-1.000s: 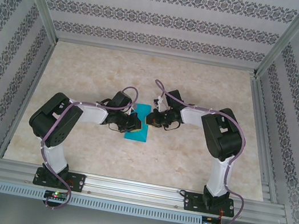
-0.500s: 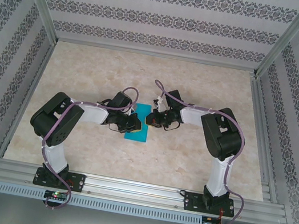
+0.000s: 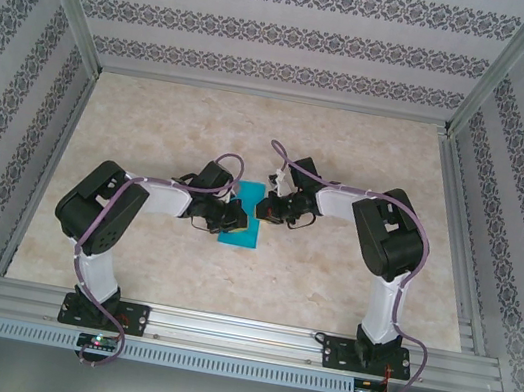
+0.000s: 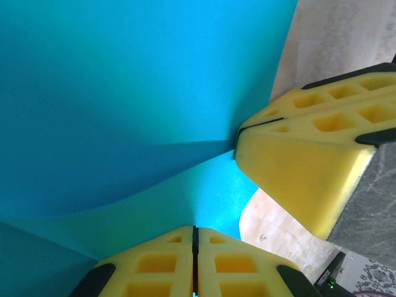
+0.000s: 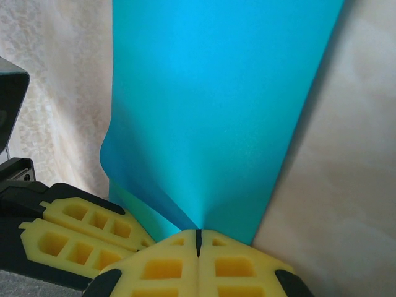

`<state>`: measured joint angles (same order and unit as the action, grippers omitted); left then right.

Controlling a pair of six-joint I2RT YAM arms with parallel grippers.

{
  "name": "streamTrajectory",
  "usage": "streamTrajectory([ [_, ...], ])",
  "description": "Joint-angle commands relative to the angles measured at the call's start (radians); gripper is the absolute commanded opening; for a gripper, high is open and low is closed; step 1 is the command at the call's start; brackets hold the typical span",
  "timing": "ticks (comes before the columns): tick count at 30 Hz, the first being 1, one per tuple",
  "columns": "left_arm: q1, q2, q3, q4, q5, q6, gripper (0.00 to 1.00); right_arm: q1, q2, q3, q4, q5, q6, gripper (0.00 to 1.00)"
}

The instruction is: Fold a paper plane with a square sheet of paper (pick it up from the middle)

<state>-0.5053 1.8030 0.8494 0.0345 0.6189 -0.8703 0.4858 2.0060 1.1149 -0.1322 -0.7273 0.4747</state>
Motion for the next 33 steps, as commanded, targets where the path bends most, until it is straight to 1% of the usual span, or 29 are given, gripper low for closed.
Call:
streamTrajectory([
  [1,-0.016,0.011,0.006,-0.062,-0.05,0.008,0.1,-0.009,-0.015,0.021,-0.035,0.0,-0.02,0.07],
  [8,-0.018,0.02,-0.002,-0.053,-0.057,-0.01,0.1,-0.013,-0.054,0.014,-0.054,0.013,-0.024,0.17],
  [16,-0.022,0.022,0.005,-0.063,-0.059,-0.009,0.1,-0.015,-0.072,0.001,-0.07,0.032,-0.041,0.2],
  [22,-0.023,0.021,0.004,-0.074,-0.07,-0.013,0.09,-0.01,-0.172,-0.054,-0.065,0.159,-0.004,0.21],
  [25,-0.023,0.019,0.005,-0.076,-0.08,-0.015,0.09,0.014,-0.212,-0.084,-0.068,0.192,0.023,0.18],
  [29,-0.024,0.014,0.005,-0.077,-0.091,-0.026,0.08,0.065,-0.271,-0.157,-0.035,0.233,0.112,0.08],
  [33,-0.023,0.011,0.002,-0.064,-0.098,-0.045,0.08,0.128,-0.351,-0.243,0.01,0.277,0.203,0.05],
])
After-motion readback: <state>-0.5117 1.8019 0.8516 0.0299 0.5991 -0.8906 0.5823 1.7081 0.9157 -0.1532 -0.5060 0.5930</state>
